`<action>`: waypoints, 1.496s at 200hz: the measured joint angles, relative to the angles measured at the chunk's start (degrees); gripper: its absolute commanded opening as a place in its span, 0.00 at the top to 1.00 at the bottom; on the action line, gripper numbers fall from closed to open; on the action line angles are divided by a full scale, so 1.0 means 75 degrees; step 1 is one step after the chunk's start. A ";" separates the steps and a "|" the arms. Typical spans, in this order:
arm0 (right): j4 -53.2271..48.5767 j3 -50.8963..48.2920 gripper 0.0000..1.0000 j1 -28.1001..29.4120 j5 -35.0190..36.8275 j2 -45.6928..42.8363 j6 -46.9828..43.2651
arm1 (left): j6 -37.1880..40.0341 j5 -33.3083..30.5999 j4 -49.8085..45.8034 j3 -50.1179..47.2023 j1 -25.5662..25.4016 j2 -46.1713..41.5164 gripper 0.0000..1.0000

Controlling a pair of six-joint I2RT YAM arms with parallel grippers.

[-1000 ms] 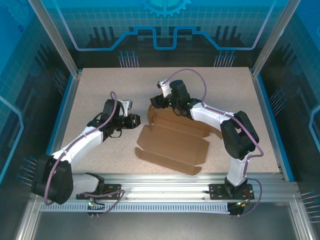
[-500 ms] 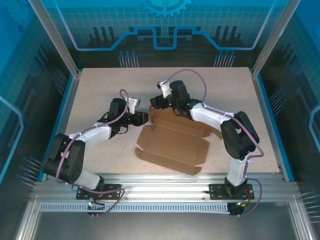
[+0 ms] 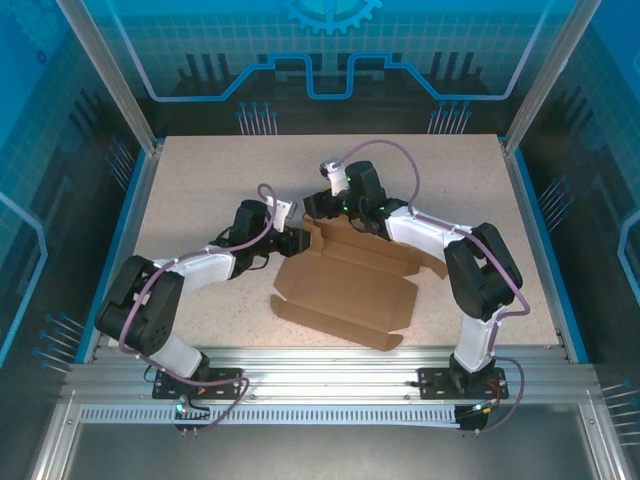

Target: Fold the paper box

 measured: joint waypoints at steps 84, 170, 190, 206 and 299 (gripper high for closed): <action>0.0108 -0.0119 0.37 -0.0268 -0.0670 -0.0020 0.0420 | 0.0283 -0.0921 0.0300 0.0289 -0.0318 0.0533 0.54; 0.0085 -0.0169 0.38 -0.0510 -0.0833 -0.0017 0.0851 | 0.0306 -0.2124 0.0271 0.0889 -0.0734 0.1070 0.71; 0.0087 -0.0169 0.38 -0.0560 -0.0825 -0.0017 0.0903 | 0.0309 -0.2378 0.0201 0.1032 -0.0801 0.1163 0.73; 0.0105 -0.0181 0.38 -0.0580 -0.0799 -0.0017 0.0935 | 0.0303 -0.2547 0.0152 0.1119 -0.0848 0.1221 0.74; 0.0157 -0.0198 0.39 -0.0647 -0.0656 -0.0017 0.1046 | 0.0224 -0.3506 0.0099 0.1367 -0.1096 0.1413 0.78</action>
